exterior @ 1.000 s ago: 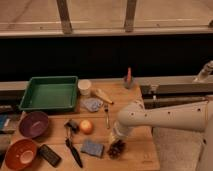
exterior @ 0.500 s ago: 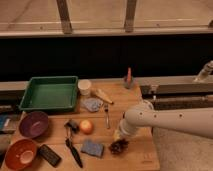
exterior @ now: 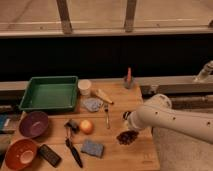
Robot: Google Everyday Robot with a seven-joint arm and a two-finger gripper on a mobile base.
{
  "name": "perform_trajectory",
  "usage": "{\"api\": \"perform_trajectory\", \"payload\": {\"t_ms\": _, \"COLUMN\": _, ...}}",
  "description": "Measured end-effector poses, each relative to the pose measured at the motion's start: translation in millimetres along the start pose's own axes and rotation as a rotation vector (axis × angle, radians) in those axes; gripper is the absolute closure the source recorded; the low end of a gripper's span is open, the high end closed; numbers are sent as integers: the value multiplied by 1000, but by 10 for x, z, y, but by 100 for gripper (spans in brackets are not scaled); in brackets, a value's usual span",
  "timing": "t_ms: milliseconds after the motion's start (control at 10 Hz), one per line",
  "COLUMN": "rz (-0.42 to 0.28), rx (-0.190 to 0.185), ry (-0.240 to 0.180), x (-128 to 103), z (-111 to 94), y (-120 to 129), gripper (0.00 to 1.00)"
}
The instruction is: Place grapes in metal cup
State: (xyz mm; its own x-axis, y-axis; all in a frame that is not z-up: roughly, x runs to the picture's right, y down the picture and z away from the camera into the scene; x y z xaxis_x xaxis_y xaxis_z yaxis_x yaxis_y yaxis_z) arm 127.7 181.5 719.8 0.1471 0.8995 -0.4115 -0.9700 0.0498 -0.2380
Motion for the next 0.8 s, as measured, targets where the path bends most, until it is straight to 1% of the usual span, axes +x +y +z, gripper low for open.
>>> {"api": "perform_trajectory", "payload": {"t_ms": 100, "rz": 5, "rx": 24, "ry": -36, "x": -109, "z": -77, "y": -88, "gripper": 100}}
{"api": "perform_trajectory", "payload": {"t_ms": 200, "rz": 19, "rx": 31, "ry": -83, "x": -247, "z": -142, "y": -213, "gripper": 100}}
{"api": "perform_trajectory", "payload": {"t_ms": 400, "rz": 27, "rx": 34, "ry": -164, "x": -548, "z": -174, "y": -498, "gripper": 100}}
{"api": "perform_trajectory", "payload": {"t_ms": 600, "rz": 32, "rx": 23, "ry": -216, "x": -844, "z": -126, "y": -692, "gripper": 100}}
{"api": "perform_trajectory", "payload": {"t_ms": 700, "rz": 38, "rx": 10, "ry": -227, "x": -945, "z": -86, "y": -740, "gripper": 100}}
{"api": "perform_trajectory", "payload": {"t_ms": 800, "rz": 37, "rx": 0, "ry": -228, "x": -1013, "z": -49, "y": -728, "gripper": 100}}
